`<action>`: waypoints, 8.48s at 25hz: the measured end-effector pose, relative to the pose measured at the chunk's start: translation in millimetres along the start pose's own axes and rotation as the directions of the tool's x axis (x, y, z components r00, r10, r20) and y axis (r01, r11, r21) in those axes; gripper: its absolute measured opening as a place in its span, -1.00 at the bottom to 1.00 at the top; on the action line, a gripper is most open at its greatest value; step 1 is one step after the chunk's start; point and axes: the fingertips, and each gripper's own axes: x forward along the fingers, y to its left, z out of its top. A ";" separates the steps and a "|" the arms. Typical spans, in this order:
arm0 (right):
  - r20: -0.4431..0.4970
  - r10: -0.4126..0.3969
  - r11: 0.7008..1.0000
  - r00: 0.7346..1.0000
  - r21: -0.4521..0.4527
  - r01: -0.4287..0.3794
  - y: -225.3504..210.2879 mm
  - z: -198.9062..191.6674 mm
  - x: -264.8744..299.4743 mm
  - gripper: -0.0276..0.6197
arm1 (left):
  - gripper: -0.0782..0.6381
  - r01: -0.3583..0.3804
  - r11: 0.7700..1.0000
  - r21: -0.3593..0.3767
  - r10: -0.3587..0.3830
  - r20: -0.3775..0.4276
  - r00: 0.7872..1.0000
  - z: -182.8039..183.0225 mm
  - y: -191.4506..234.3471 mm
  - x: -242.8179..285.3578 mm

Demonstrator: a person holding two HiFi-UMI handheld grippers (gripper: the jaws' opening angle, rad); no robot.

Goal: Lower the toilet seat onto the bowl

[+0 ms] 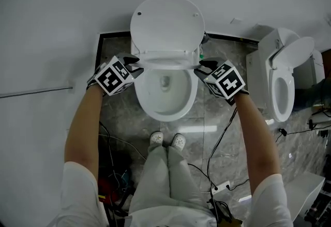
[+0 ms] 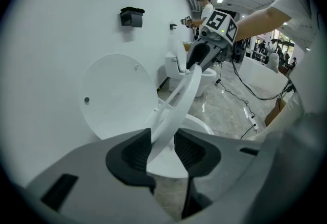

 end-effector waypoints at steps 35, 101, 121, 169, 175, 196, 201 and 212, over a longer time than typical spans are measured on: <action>-0.113 0.340 0.940 0.933 0.022 -0.340 70.9 -92.4 41.3 0.08 | 0.09 0.324 0.942 -0.090 -0.330 -0.062 0.942 -67.9 -93.5 37.6; -0.207 0.120 0.855 0.971 0.518 0.005 90.6 -217.5 164.3 -0.47 | -0.22 0.101 0.755 -0.648 -0.194 -0.074 0.978 -186.7 -146.6 158.7; -0.289 0.015 0.847 0.957 0.513 0.142 86.0 -248.3 196.0 -0.67 | -0.43 -0.036 0.725 -0.688 -0.113 -0.171 0.979 -215.1 -143.6 190.8; -0.262 -0.093 0.802 0.960 0.552 0.228 72.5 -190.1 125.7 -0.83 | -0.76 -0.189 0.620 -0.761 0.088 -0.172 0.981 -163.0 -107.4 116.1; -0.236 -0.117 0.812 0.965 0.537 0.230 64.3 -163.6 97.6 -0.83 | -0.76 -0.187 0.616 -0.765 0.104 -0.157 0.982 -145.8 -103.2 93.1; -0.072 -0.164 0.829 0.984 0.531 0.177 60.7 -44.8 -6.6 -0.83 | -0.76 -0.204 0.634 -0.746 0.254 -0.049 0.966 -53.8 -49.7 -19.9; -0.010 -0.188 0.855 0.982 0.490 0.169 61.5 -10.7 -34.8 -0.83 | -0.76 -0.211 0.659 -0.722 0.302 -0.003 0.953 -20.3 -39.2 -48.7; 0.143 -0.292 0.862 0.946 0.467 0.195 41.5 40.2 -119.6 -0.83 | -0.76 -0.242 0.731 -0.638 0.434 0.161 0.887 62.5 -18.3 -126.4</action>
